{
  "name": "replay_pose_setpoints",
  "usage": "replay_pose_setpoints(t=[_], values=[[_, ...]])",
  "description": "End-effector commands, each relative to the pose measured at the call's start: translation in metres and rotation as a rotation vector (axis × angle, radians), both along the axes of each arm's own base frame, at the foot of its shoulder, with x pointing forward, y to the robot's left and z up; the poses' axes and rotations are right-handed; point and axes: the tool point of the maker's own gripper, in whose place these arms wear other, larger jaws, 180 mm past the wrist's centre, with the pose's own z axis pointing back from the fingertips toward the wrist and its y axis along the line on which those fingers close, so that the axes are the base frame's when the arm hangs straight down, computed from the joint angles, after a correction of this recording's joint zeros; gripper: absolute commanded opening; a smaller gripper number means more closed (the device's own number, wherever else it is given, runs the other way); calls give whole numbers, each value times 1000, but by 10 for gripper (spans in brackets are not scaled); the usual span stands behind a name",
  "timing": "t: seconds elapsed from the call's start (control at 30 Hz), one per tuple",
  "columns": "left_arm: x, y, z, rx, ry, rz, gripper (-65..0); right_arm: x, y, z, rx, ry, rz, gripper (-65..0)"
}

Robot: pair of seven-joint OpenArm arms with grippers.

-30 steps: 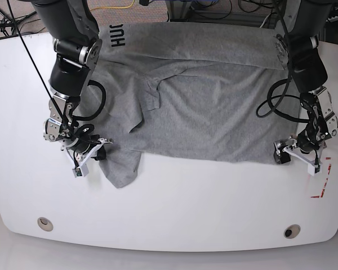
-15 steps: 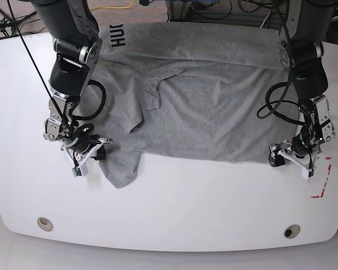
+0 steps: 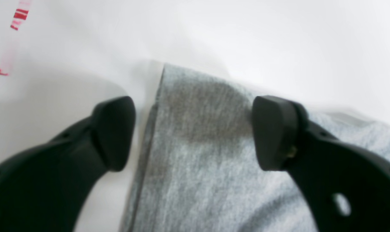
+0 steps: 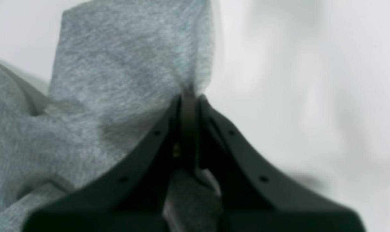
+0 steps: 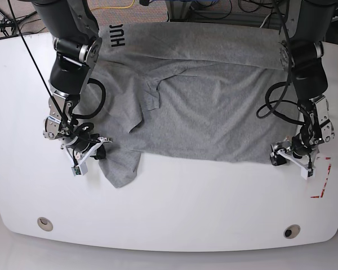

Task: Fold the T-shirt properly
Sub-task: 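Move the left gripper along the shirt side to the opposite corner, then fold the hem over with both grippers toward the collar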

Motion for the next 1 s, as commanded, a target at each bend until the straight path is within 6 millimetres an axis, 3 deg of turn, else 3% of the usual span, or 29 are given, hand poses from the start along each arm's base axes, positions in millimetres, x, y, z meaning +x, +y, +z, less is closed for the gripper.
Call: replay_pose_setpoints(t=[0.0, 0.07, 0.17, 0.3, 0.6, 0.8, 0.97], values=[[11, 5, 16, 3, -40, 5, -242, 12, -5, 16, -8, -45, -3, -650], [11, 6, 16, 4, -43, 6, -307, 12, -5, 16, -8, -45, -3, -650], [13, 6, 18, 8, -61, 11, -475, 12, -5, 16, -9, -45, -2, -650], [10, 5, 13, 3, -52, 11, -626, 11, -6, 16, -13, -43, -1, -650], [11, 4, 13, -5, -49, 10, -644, 14, -7, 20, -20, -55, 0, -650], [16, 7, 35, 32, -82, -9, -646, 19, -20, 49, -106, -89, 4, -650], [13, 0, 43, 53, -100, -76, -646, 22, -28, 68, -158, -110, 3, -650]])
